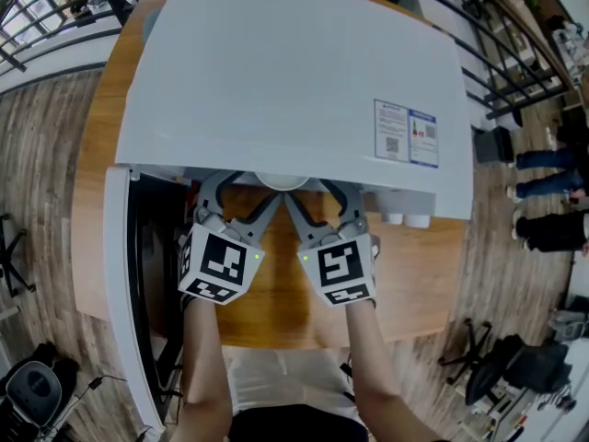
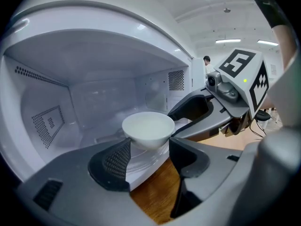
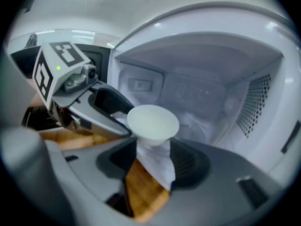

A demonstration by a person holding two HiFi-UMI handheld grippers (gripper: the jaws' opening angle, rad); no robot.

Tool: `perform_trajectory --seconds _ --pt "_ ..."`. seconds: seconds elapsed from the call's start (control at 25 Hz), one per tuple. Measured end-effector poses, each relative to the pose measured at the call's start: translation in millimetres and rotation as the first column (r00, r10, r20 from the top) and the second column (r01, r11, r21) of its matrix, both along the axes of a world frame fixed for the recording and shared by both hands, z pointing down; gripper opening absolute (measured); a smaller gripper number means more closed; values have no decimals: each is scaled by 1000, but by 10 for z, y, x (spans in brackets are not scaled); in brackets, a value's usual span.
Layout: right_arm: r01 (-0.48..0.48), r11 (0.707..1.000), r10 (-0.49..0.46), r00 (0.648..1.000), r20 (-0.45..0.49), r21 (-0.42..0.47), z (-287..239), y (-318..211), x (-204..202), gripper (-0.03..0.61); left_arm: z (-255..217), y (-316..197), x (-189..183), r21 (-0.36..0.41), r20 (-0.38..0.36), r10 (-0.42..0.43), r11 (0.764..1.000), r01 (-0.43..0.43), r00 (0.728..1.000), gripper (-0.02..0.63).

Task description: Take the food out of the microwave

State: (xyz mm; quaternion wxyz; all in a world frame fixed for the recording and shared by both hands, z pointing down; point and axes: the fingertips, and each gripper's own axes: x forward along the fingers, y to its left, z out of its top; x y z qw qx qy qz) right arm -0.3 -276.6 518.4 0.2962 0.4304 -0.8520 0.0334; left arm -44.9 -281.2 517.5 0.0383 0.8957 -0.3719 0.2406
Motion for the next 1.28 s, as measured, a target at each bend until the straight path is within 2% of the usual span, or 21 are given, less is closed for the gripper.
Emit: perform_trajectory --seconds 0.64,1.28 --pt "21 1000 -21 1000 -12 24 -138 172 8 235 -138 169 5 31 -5 -15 999 15 1000 282" --pt "84 996 -84 996 -5 37 -282 712 154 235 -252 735 143 39 -7 -77 996 77 997 283"
